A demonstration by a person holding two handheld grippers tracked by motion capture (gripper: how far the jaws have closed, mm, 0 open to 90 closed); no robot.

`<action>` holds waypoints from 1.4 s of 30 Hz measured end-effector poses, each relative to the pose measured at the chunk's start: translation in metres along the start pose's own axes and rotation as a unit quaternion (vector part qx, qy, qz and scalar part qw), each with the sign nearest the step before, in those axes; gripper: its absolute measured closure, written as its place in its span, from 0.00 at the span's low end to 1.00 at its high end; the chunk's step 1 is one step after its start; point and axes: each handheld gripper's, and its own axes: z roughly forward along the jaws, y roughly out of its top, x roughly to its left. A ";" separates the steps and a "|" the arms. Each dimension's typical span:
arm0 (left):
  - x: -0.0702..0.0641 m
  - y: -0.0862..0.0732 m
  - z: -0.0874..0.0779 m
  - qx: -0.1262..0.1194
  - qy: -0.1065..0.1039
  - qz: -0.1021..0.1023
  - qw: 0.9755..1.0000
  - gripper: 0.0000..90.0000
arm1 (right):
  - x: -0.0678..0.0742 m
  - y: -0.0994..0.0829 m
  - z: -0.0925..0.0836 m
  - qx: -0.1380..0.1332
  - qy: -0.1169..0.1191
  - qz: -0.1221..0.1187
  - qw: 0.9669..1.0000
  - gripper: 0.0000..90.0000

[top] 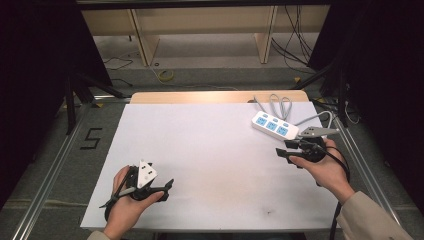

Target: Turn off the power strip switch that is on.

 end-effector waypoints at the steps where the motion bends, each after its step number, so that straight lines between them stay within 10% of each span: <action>1: 0.000 0.000 0.000 0.000 0.000 0.000 1.000 0.16 | 0.001 -0.002 -0.002 -0.002 0.001 0.001 1.000 0.51; 42: -0.003 0.001 -0.001 0.003 -0.004 0.001 1.000 0.16 | 0.021 -0.065 -0.034 -0.052 0.033 -0.014 0.998 0.32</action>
